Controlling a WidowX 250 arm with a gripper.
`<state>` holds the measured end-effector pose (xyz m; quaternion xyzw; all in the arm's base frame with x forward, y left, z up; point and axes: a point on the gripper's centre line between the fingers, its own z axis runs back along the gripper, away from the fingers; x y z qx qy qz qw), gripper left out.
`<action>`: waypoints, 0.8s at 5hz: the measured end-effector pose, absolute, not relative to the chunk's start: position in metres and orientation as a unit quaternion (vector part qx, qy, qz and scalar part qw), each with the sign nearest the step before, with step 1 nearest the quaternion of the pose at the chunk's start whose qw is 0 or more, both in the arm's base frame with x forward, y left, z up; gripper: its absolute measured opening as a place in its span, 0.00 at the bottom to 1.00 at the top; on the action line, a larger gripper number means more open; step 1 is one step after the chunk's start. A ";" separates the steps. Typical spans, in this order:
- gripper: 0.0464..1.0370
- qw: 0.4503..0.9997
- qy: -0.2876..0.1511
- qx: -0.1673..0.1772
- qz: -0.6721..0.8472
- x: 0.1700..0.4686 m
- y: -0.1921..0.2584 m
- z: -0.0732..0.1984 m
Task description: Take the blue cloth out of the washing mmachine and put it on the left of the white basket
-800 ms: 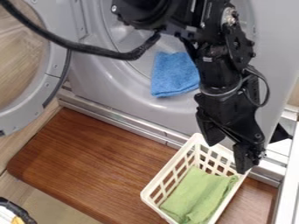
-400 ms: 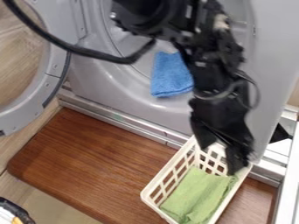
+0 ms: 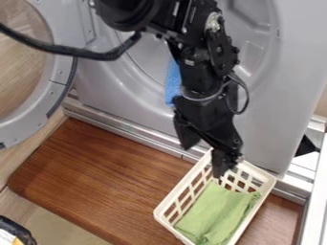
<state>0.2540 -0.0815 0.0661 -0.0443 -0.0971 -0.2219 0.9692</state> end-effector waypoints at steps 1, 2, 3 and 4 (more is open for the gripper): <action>0.96 0.974 -0.090 -0.005 -0.208 0.257 -0.064 0.069; 0.96 0.975 -0.118 0.013 -0.187 0.266 -0.043 0.081; 0.96 0.973 -0.158 0.008 -0.168 0.286 -0.024 0.084; 0.96 0.969 -0.182 -0.015 -0.167 0.316 -0.016 0.069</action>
